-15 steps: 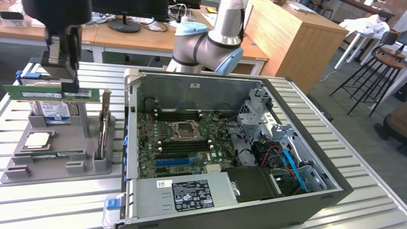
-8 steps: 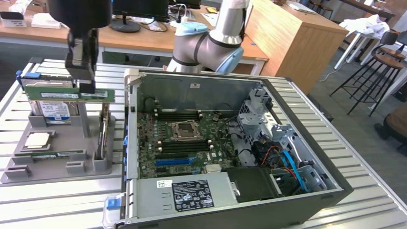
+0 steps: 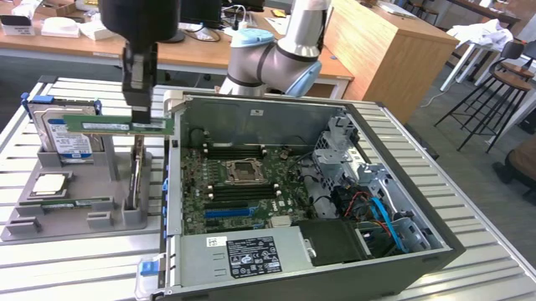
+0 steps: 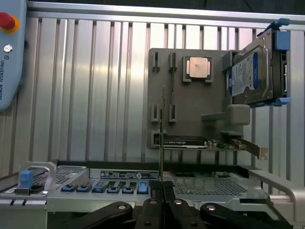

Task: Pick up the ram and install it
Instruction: 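Pick up the ram and move it above insertion slot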

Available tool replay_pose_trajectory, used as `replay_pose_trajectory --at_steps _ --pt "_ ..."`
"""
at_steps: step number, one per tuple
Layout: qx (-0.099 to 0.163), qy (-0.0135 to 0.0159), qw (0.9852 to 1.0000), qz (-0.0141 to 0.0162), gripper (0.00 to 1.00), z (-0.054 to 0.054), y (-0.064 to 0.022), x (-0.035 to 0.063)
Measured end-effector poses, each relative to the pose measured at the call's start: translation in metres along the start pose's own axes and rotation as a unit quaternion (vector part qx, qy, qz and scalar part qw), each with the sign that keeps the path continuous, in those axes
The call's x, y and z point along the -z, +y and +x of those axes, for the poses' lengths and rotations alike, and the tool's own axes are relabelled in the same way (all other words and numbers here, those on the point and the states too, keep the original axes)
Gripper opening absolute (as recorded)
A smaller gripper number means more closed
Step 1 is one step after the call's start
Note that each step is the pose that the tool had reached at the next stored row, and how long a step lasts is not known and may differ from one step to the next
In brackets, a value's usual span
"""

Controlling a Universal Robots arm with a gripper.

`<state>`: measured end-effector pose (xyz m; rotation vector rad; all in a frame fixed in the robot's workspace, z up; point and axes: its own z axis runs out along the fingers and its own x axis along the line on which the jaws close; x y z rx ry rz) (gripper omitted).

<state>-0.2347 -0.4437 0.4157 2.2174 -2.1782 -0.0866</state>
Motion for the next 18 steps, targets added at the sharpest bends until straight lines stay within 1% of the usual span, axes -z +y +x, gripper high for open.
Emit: replay_pose_trajectory --at_steps 11,18 --pt "0.000 0.0000 1.0000 0.0000 0.12 0.001 -0.0435 0.0026" --pt "0.001 0.0000 1.0000 0.0000 0.12 0.001 -0.0695 0.0041"
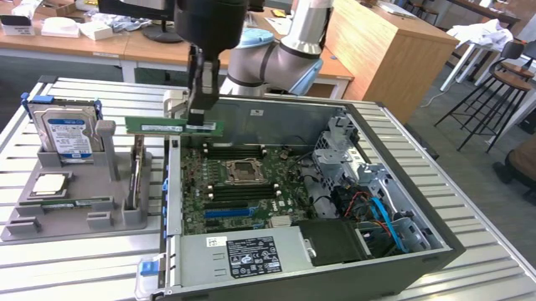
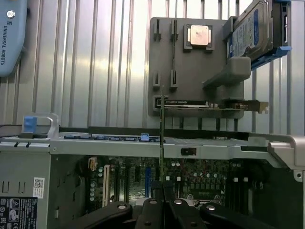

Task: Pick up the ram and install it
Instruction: 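Pick up the ram and move it above insertion slot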

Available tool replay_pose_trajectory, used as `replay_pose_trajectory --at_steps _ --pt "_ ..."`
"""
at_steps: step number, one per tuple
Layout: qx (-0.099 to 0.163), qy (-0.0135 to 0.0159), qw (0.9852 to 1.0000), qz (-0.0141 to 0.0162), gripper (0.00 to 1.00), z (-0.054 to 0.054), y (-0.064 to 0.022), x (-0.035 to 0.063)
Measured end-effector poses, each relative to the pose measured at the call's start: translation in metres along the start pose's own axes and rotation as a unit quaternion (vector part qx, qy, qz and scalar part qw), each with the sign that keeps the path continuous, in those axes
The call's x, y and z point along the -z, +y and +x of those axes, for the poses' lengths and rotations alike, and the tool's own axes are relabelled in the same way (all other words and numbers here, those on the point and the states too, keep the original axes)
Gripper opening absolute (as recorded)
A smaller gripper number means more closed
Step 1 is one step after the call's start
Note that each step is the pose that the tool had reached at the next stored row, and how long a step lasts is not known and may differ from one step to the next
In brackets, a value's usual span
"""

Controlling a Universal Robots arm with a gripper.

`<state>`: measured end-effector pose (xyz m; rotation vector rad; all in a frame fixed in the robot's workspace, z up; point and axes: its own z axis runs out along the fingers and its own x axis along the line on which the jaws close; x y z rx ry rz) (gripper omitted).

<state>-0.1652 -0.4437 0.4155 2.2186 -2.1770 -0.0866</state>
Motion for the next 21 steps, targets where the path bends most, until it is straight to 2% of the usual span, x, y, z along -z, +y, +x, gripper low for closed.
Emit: replay_pose_trajectory --at_steps 10,21 --pt "0.000 0.0000 1.0000 0.0000 0.12 0.001 -0.0365 0.0021" --pt "0.001 0.0000 1.0000 0.0000 0.12 0.002 -0.0836 0.0045"
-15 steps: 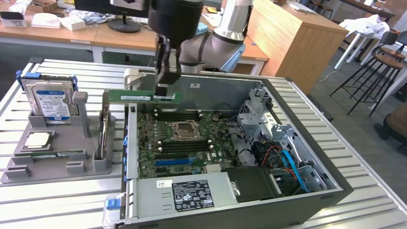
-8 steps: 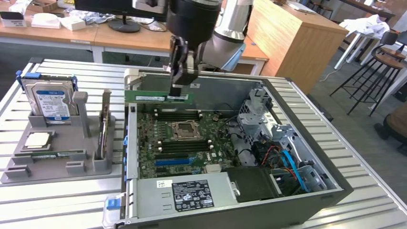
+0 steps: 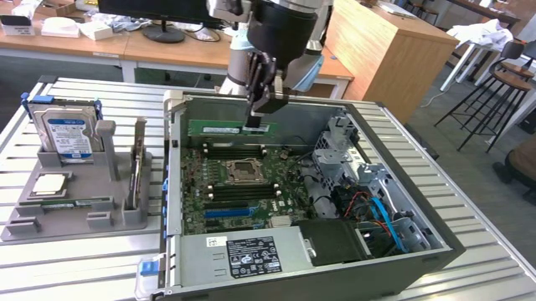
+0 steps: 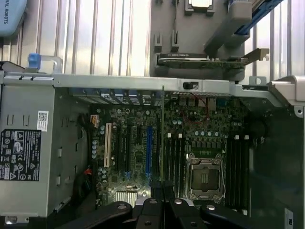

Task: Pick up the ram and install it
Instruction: 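Pick up the ram and move it above insertion slot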

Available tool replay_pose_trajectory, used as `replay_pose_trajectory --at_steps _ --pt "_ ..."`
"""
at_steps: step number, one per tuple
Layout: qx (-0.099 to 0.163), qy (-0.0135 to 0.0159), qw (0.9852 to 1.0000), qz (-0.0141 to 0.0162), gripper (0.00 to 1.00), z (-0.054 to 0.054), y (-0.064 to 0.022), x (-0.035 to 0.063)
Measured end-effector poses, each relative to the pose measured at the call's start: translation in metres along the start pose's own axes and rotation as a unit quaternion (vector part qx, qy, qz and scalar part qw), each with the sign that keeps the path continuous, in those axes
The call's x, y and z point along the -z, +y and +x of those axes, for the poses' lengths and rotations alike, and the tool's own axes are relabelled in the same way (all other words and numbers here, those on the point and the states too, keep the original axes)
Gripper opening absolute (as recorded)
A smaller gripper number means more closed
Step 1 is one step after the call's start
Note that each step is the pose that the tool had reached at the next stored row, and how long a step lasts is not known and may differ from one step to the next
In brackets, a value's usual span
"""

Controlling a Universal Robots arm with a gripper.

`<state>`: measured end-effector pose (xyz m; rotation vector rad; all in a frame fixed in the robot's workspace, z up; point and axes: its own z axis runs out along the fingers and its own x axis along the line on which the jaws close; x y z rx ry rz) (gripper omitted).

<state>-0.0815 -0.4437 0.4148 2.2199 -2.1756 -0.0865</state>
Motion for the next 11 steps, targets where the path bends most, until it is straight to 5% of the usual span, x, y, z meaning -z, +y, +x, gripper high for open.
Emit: replay_pose_trajectory --at_steps 11 --pt "0.000 0.0000 1.0000 0.0000 0.12 0.001 -0.0421 0.0019"
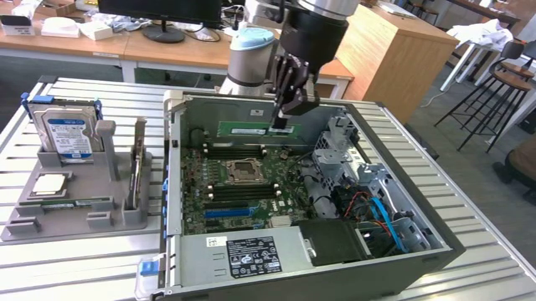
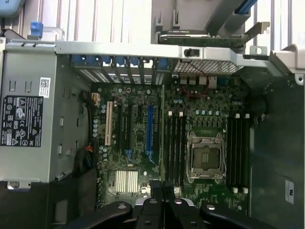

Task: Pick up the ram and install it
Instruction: 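Pick up the ram and move it above insertion slot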

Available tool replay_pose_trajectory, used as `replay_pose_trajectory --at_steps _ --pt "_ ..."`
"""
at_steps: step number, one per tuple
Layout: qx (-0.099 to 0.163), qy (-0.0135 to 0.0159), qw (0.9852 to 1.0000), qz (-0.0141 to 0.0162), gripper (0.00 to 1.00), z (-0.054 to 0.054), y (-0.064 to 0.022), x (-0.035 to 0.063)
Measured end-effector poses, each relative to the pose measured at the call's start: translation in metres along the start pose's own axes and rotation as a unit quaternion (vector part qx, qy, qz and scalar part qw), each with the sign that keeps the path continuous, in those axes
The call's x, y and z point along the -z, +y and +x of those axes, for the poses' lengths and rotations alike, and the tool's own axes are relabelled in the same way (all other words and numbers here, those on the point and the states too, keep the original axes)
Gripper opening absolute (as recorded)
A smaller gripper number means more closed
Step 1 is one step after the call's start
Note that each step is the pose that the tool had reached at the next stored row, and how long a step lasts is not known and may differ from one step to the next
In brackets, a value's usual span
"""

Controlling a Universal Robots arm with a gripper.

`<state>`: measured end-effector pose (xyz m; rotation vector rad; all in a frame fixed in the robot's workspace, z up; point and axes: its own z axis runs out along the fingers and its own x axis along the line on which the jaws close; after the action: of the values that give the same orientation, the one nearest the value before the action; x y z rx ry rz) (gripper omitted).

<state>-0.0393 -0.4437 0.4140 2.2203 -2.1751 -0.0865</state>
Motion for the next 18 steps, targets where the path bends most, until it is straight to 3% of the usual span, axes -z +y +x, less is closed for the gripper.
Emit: replay_pose_trajectory --at_steps 3,8,18 --pt "0.000 0.0000 1.0000 0.0000 0.12 0.000 -0.0077 0.0003" --pt "0.000 -0.0001 1.0000 0.0000 0.12 0.000 -0.0079 0.0003" --pt "0.000 -0.0013 1.0000 0.0001 0.12 -0.012 -0.0084 -0.0032"
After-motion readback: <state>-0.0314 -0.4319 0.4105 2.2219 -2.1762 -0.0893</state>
